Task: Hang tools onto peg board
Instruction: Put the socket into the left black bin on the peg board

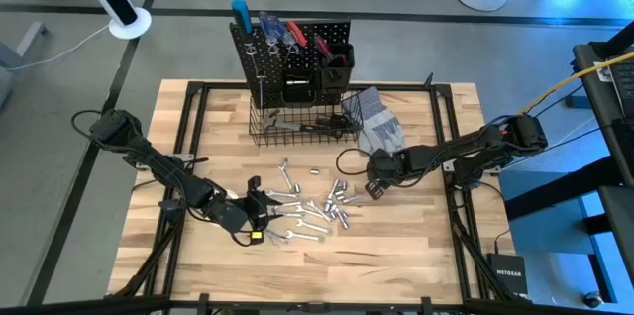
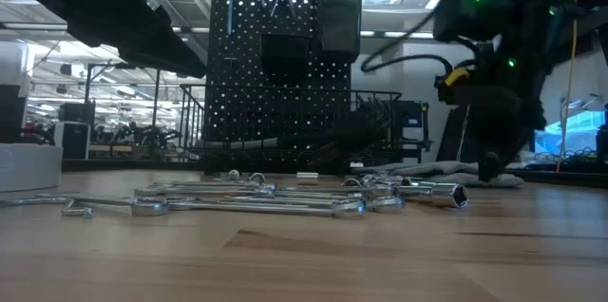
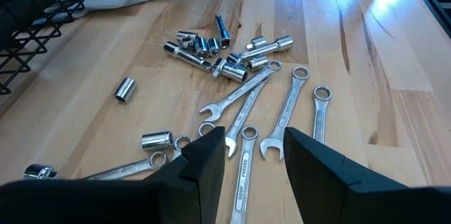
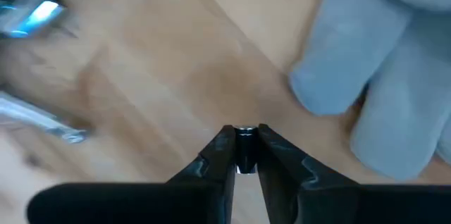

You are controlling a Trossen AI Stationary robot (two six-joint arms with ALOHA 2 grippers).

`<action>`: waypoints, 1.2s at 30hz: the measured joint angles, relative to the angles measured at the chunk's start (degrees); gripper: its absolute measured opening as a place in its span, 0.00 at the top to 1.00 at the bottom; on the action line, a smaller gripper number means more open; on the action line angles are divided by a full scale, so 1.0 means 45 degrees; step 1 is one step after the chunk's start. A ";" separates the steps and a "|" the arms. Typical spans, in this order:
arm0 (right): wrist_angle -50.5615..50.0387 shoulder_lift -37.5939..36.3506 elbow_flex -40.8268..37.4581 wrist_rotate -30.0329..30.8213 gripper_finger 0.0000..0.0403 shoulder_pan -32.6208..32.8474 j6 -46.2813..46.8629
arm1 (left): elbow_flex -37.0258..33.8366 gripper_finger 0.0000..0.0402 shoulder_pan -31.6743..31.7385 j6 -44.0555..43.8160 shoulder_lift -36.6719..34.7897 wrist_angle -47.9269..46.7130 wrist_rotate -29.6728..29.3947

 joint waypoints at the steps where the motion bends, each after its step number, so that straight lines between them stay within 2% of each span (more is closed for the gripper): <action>1: -0.0178 0.0000 0.0234 -0.0017 0.86 -0.0009 -0.0196 | 0.0000 0.66 0.0000 0.0000 0.0000 0.0000 0.0000; 10: -0.1740 -0.0010 0.2195 -0.0133 0.86 -0.0003 -0.1207 | 0.0000 0.66 0.0000 0.0033 -0.0015 -0.0019 0.0000; 22: -0.2150 -0.0024 0.5098 0.0455 0.86 0.1419 -0.2480 | 0.0000 0.66 0.0000 0.0078 -0.0015 -0.0034 0.0000; 30: -0.2013 -0.0031 0.6637 0.2283 0.86 0.2328 -0.3437 | 0.0000 0.66 0.0000 0.0078 -0.0015 -0.0034 0.0000; 36: -0.0638 -0.0034 0.6872 0.3848 0.86 0.2497 -0.4980 | 0.0000 0.66 0.0000 0.0078 -0.0013 -0.0039 -0.0003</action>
